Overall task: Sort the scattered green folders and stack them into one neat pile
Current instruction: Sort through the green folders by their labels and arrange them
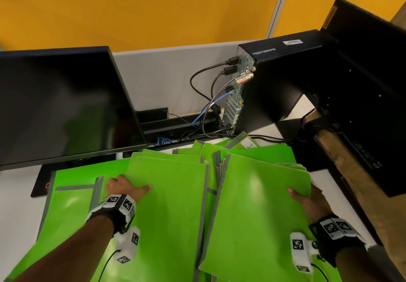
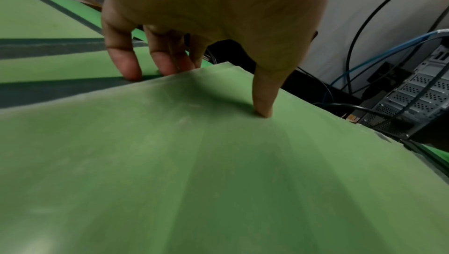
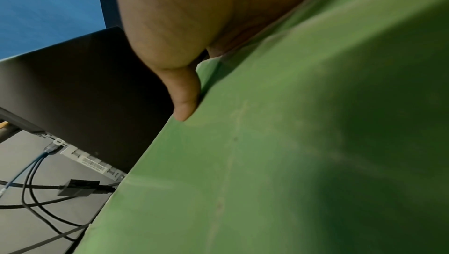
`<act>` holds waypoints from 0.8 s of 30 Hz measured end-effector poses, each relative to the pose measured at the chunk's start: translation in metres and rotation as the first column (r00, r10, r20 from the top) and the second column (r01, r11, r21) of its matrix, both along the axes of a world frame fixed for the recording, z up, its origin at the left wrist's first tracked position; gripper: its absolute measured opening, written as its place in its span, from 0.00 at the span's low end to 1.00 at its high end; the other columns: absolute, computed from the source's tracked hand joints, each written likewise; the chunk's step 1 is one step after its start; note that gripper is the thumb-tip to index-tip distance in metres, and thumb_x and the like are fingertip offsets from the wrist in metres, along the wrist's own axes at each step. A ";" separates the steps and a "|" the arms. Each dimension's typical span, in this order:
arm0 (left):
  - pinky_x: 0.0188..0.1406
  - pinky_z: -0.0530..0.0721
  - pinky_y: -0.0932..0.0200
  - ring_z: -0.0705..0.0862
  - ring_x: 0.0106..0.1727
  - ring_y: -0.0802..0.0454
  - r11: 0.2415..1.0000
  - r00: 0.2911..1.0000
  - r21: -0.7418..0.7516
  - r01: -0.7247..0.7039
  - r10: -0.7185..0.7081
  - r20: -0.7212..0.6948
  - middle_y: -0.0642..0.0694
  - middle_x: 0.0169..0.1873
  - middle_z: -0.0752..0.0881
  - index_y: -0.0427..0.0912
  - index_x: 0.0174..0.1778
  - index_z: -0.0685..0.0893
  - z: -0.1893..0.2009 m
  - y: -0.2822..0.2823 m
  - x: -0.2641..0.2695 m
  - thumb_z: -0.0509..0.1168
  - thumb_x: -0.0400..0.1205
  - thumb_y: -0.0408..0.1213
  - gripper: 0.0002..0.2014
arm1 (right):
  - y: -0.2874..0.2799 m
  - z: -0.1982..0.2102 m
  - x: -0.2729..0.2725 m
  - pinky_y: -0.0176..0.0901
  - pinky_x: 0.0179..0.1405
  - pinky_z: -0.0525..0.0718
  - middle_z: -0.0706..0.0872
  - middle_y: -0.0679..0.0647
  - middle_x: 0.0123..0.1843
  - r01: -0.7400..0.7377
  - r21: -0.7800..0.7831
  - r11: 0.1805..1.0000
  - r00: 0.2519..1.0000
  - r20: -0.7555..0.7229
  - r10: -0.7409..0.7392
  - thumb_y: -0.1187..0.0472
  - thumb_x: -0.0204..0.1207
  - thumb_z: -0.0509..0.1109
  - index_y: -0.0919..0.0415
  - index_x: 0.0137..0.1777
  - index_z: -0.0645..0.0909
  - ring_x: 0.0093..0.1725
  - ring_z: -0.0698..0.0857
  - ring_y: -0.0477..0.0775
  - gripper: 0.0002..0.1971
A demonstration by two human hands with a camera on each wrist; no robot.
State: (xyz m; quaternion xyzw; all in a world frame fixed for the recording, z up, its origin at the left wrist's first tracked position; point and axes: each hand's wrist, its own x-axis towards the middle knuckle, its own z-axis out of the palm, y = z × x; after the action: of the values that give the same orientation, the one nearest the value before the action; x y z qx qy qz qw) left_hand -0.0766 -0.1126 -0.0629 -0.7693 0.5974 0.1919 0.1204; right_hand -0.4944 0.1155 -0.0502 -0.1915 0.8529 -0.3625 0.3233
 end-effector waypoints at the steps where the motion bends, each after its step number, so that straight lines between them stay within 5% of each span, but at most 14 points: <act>1: 0.70 0.75 0.47 0.71 0.71 0.37 1.000 1.000 0.017 -0.006 0.006 0.007 0.35 0.69 0.72 0.38 0.73 0.66 0.001 0.000 -0.001 0.68 0.64 0.70 0.50 | -0.001 -0.004 -0.002 0.63 0.60 0.82 0.88 0.58 0.58 -0.012 0.006 1.000 1.000 0.005 0.012 0.44 0.64 0.78 0.52 0.63 0.81 0.54 0.86 0.62 0.27; 4: 0.71 0.72 0.48 0.71 0.72 0.38 0.999 0.999 0.051 -0.002 0.000 0.042 0.35 0.70 0.71 0.39 0.73 0.66 0.001 -0.002 -0.004 0.67 0.64 0.71 0.50 | -0.006 -0.010 -0.001 0.59 0.60 0.82 0.88 0.55 0.55 -0.034 0.034 0.999 0.999 -0.029 0.035 0.30 0.51 0.77 0.49 0.62 0.80 0.53 0.86 0.61 0.40; 7: 0.70 0.73 0.48 0.71 0.71 0.38 0.999 1.000 0.052 0.005 -0.006 0.021 0.36 0.70 0.71 0.38 0.74 0.65 0.001 -0.006 -0.006 0.67 0.63 0.72 0.52 | -0.006 -0.003 0.008 0.54 0.63 0.79 0.83 0.59 0.65 -0.041 0.068 0.997 0.990 -0.134 0.050 0.43 0.68 0.75 0.50 0.73 0.71 0.61 0.83 0.64 0.33; 11: 0.64 0.79 0.43 0.73 0.71 0.36 0.998 0.984 0.057 -0.027 0.037 -0.177 0.35 0.71 0.69 0.40 0.75 0.64 -0.003 -0.009 -0.004 0.71 0.59 0.72 0.55 | -0.003 -0.008 0.012 0.59 0.71 0.73 0.71 0.61 0.77 -0.076 0.155 0.985 0.977 -0.187 0.105 0.40 0.75 0.64 0.42 0.82 0.54 0.71 0.76 0.69 0.37; 14: 0.65 0.79 0.42 0.73 0.71 0.36 0.998 0.979 0.066 -0.026 0.039 -0.200 0.37 0.71 0.70 0.42 0.75 0.65 -0.003 -0.009 -0.002 0.70 0.55 0.74 0.57 | -0.001 -0.008 0.013 0.58 0.73 0.69 0.65 0.58 0.81 -0.075 0.160 0.984 0.989 -0.113 0.094 0.41 0.77 0.63 0.39 0.82 0.48 0.74 0.72 0.68 0.37; 17: 0.66 0.78 0.41 0.72 0.72 0.37 0.994 0.971 0.095 -0.052 0.073 -0.229 0.37 0.72 0.70 0.41 0.75 0.65 -0.004 -0.010 -0.001 0.72 0.55 0.72 0.57 | 0.003 -0.008 0.007 0.57 0.72 0.71 0.74 0.56 0.76 -0.122 0.099 0.988 0.991 -0.039 0.127 0.49 0.72 0.74 0.43 0.80 0.58 0.72 0.76 0.62 0.39; 20: 0.65 0.79 0.41 0.73 0.71 0.37 0.988 0.955 0.131 -0.076 0.110 -0.274 0.37 0.71 0.71 0.40 0.74 0.67 -0.006 -0.011 0.001 0.76 0.52 0.69 0.58 | 0.004 -0.005 0.007 0.57 0.65 0.78 0.85 0.60 0.63 -0.112 0.066 0.992 0.992 -0.051 0.115 0.58 0.72 0.75 0.53 0.70 0.75 0.60 0.84 0.62 0.25; 24: 0.53 0.87 0.45 0.84 0.55 0.43 0.983 0.914 0.135 -0.123 0.165 -0.371 0.43 0.58 0.82 0.45 0.63 0.77 -0.041 -0.018 0.020 0.72 0.28 0.75 0.65 | 0.004 -0.002 0.011 0.50 0.61 0.77 0.85 0.63 0.61 -0.084 0.058 0.995 0.990 -0.109 0.090 0.60 0.73 0.75 0.60 0.67 0.78 0.60 0.83 0.64 0.22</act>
State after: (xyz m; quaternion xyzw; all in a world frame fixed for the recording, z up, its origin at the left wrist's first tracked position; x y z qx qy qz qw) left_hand -0.0568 -0.1308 -0.1039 -0.7514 0.5398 0.3783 0.0294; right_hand -0.4831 0.1190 -0.0524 -0.2400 0.8696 -0.3140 0.2959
